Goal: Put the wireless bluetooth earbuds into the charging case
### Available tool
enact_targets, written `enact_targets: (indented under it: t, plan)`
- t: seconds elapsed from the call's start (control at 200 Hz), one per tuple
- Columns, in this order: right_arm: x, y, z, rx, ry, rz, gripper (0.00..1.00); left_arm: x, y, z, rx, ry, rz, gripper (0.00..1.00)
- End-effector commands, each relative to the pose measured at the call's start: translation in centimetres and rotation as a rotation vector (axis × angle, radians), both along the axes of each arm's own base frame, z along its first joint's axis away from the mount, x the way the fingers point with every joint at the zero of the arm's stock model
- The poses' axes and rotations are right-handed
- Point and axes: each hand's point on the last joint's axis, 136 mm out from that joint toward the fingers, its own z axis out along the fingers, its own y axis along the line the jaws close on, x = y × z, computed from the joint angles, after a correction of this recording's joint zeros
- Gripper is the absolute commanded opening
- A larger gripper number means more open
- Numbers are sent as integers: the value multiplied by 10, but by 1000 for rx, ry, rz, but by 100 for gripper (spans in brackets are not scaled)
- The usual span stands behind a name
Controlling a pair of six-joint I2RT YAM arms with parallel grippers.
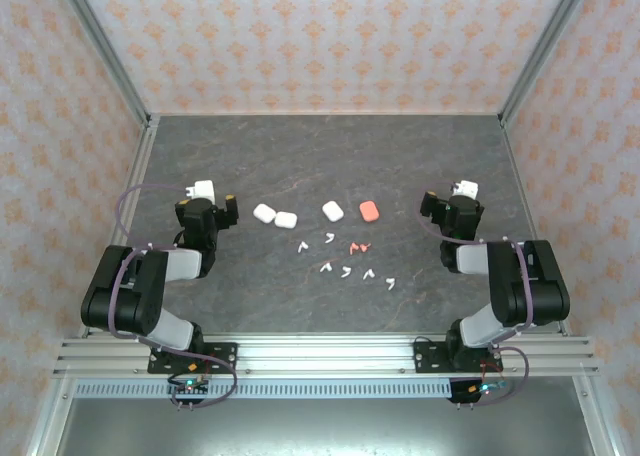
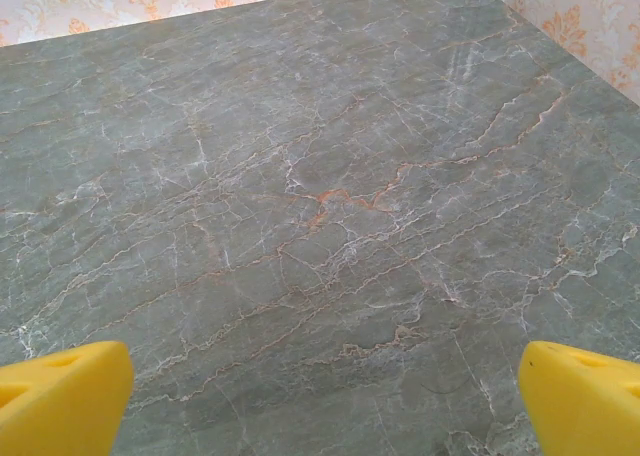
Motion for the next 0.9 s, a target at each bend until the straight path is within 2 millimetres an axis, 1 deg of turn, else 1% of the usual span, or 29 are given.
enact_targets:
  t: [0.0,0.03,0.265,0.731,0.791,0.826,0.896]
  plan:
    - [3,0,7,3,-24,-14,99,8,-1,10,11,-22,-3,100]
    - [3,-1,8,3,-25,-15,99,9,-3,10,9,-19,-17,100]
    - [3,-1,8,3,-26,-15,99,9,-3,9,7,-17,-21,100]
    - [3,-1,7,12,-26,-12,99,9,-1,10,-4,-11,-18,100]
    - [4,-5,13,16,-25,-35,99,10,3,20,-3,20,12,100]
    - [4,-8,17,19,-17,-53,99,10,6,31,-1,35,28,100]
    - [2,-14,29,14,20,-84,99,7,4,56,-3,12,17,100]
